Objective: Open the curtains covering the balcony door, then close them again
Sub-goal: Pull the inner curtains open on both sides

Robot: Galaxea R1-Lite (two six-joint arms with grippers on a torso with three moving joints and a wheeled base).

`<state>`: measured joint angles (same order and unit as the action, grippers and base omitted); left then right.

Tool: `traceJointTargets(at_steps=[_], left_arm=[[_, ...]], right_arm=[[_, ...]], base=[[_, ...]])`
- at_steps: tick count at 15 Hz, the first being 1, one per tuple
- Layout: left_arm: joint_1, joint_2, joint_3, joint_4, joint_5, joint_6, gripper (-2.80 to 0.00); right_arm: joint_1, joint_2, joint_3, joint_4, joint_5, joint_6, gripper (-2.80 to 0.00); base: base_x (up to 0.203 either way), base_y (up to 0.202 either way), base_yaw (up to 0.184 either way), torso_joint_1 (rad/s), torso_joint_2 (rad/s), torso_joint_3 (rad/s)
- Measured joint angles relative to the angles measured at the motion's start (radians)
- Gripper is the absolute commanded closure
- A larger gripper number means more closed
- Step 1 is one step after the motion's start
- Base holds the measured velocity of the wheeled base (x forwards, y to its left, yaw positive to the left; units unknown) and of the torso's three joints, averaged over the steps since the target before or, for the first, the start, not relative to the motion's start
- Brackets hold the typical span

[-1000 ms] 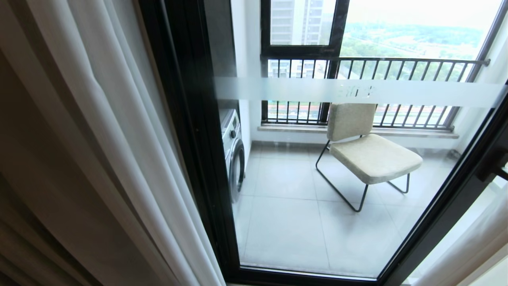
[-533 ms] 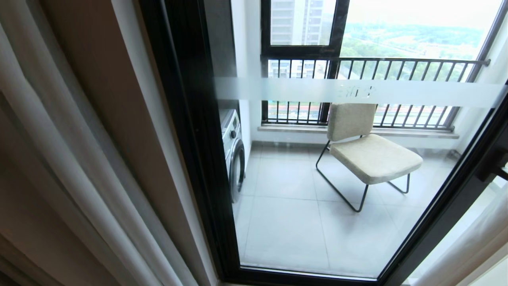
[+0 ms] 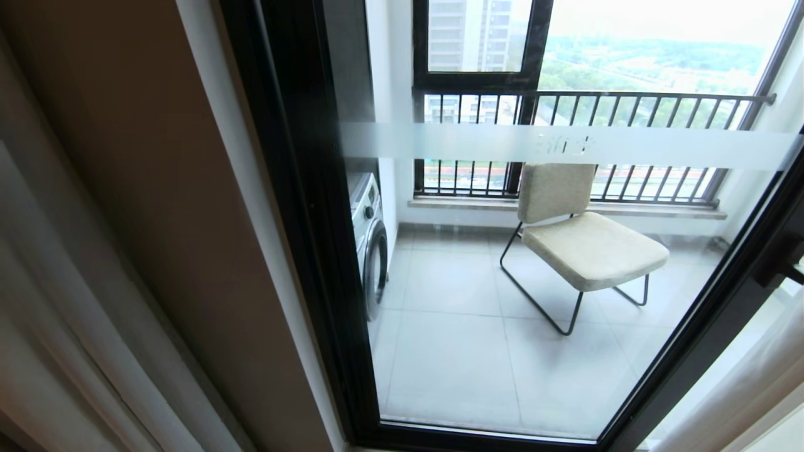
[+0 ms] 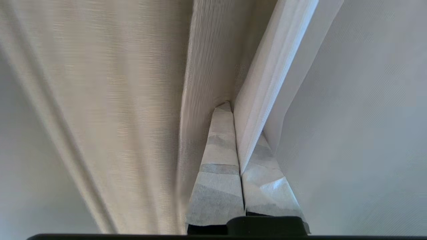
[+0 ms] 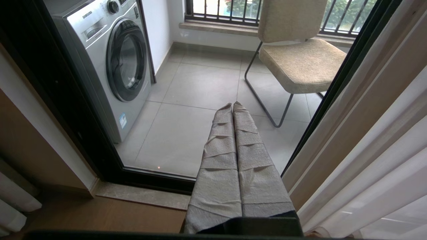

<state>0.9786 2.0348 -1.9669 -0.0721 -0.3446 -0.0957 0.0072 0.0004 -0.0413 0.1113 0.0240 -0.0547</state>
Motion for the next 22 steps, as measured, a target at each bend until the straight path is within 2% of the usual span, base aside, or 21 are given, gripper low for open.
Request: traceJointTargets(at_steps=[4, 12, 22], left_arm=[[-0.041, -0.043, 0.002, 0.010, -0.072, 0.002, 0.00], [-0.126, -0.182, 0.008, 0.002, -0.077, 0.002, 0.00], [-0.305, -0.214, 0.011, -0.002, -0.057, 0.003, 0.00]], right_arm=[[0.000, 0.000, 0.000, 0.000, 0.000, 0.000, 0.00], [0.000, 0.000, 0.000, 0.000, 0.000, 0.000, 0.00], [0.000, 0.000, 0.000, 0.000, 0.000, 0.000, 0.00]], base=[[0.000, 0.000, 0.000, 0.000, 0.00, 0.000], [0.000, 0.000, 0.000, 0.000, 0.00, 0.000], [0.000, 0.000, 0.000, 0.000, 0.00, 0.000]])
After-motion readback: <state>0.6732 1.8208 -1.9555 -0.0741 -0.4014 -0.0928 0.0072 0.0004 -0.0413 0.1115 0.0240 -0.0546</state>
